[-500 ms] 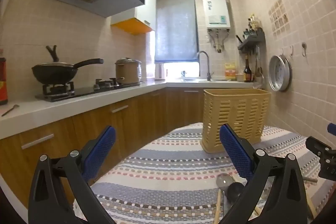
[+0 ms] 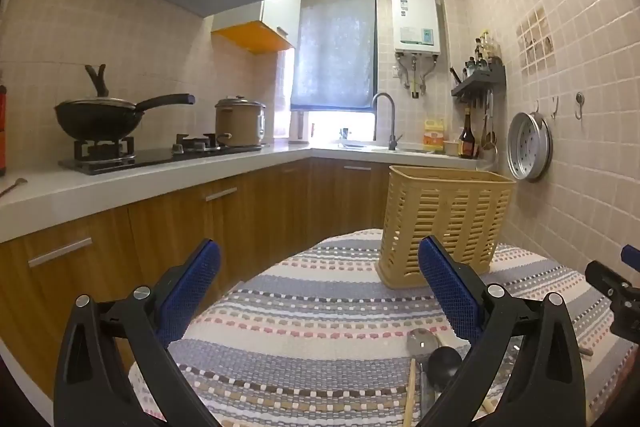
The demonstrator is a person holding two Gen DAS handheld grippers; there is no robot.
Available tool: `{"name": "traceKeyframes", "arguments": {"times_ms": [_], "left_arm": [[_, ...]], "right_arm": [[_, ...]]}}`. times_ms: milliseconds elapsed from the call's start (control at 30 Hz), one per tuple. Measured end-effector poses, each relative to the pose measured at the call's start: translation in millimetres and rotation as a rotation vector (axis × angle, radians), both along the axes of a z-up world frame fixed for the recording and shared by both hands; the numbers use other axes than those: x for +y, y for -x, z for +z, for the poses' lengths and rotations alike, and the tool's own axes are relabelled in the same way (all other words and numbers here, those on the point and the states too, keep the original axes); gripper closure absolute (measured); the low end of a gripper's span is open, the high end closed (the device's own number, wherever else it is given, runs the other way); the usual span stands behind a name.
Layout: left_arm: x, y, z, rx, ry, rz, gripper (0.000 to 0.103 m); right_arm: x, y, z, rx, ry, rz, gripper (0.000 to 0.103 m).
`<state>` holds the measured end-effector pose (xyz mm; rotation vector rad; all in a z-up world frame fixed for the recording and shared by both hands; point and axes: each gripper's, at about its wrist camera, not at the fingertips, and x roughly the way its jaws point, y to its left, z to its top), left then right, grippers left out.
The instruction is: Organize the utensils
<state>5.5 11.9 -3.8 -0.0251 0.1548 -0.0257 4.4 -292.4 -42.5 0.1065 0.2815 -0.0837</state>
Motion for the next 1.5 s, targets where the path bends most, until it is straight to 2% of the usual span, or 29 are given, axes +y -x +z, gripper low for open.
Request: {"name": "traceKeyframes", "arguments": {"times_ms": [267,667,1500], "left_arm": [[-2.5,8.3,1.9,-0.046,-0.013,-0.001,0.007],[-3.9,9.6,3.3,-0.047,-0.02,-0.005,0.007],[-3.5,4.3,3.2,-0.023,-0.032,-0.002,0.007]], "right_arm": [[0.4,9.1,8.9,-0.038,0.011,-0.006,0.007],[1.9,23.8,15.6,-0.109,0.021,-0.036,0.007],[7.4,18.2,14.5,-0.085,0.051,-0.033,0.007]]}}
